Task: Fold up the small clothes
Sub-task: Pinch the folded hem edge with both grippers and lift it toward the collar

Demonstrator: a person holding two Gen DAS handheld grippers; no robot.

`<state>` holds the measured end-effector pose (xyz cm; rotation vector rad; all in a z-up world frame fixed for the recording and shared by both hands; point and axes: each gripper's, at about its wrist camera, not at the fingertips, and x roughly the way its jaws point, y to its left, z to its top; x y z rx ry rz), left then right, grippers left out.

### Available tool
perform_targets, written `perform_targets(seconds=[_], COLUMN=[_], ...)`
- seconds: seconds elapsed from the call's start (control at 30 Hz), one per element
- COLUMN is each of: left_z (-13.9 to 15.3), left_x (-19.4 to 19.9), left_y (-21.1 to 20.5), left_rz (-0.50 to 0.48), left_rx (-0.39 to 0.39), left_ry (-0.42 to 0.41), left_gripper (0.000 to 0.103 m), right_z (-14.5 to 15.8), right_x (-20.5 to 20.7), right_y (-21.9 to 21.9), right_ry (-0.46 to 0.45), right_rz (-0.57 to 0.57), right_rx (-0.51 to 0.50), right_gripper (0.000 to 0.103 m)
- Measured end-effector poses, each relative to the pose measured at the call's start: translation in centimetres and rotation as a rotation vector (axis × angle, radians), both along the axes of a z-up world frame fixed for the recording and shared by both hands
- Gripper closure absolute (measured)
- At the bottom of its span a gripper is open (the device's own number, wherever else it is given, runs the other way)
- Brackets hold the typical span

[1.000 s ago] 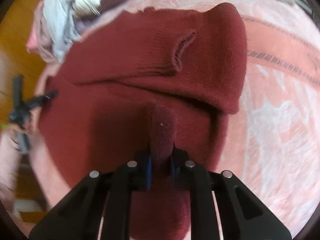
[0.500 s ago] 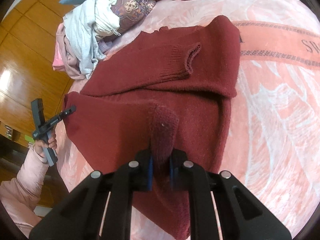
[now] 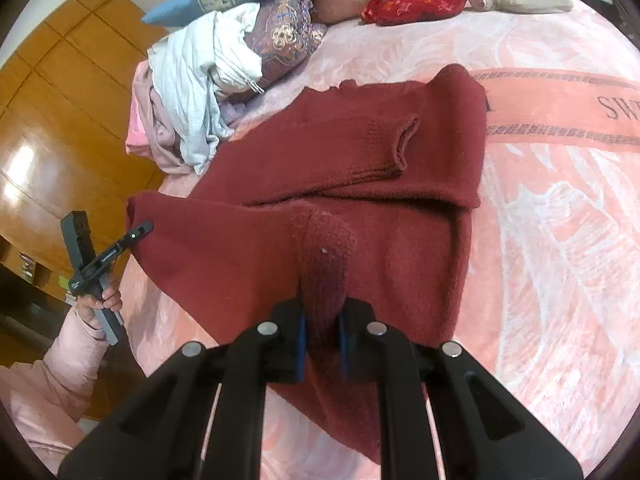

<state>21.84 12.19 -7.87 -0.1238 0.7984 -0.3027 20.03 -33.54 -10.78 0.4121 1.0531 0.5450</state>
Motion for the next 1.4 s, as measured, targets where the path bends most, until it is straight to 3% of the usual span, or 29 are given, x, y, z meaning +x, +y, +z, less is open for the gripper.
perform_targets(seconds=[0.2,0.4,0.57,0.83,1.0,1.2,1.4], left_z=[2.4,4.1,3.7,-0.5,-3.9,-7.8,-8.8], left_x=[2.5,9.0,14.2,20.2,22.5,23.9,24.7], left_y=[0.1,-0.6,-0.7,-0.9,-2.0,-2.2,-2.4], left_rz=[0.011,0.060,0.121,0.182,0.189,0.203,0.195], left_rx=[-0.072,-0.112,-0.115,-0.058,0.036,0.071,0.086], left_ry=[-0.038,-0.052,-0.040,0.049,0.106,0.190,0.216], left_gripper=[0.093,0.093,0.093,0.093,0.093,0.093,0.092], right_z=[2.6,4.9,5.3,1.7,-2.0,-5.3,-6.6], right_x=[1.7,7.7,13.5,20.9,23.6,24.4,24.2], right_y=[-1.1,-1.4,-1.7,0.2,0.7,-0.4,-0.5], right_ry=[-0.049,-0.066,-0.036,0.042,0.100,0.168,0.188], right_rz=[-0.032,-0.089,-0.140,-0.163,-0.196,-0.243,-0.269], right_rx=[0.007,-0.038,-0.050,-0.168,-0.249,-0.244,-0.243], right_gripper=[0.092,0.092,0.092,0.093,0.093,0.095,0.094])
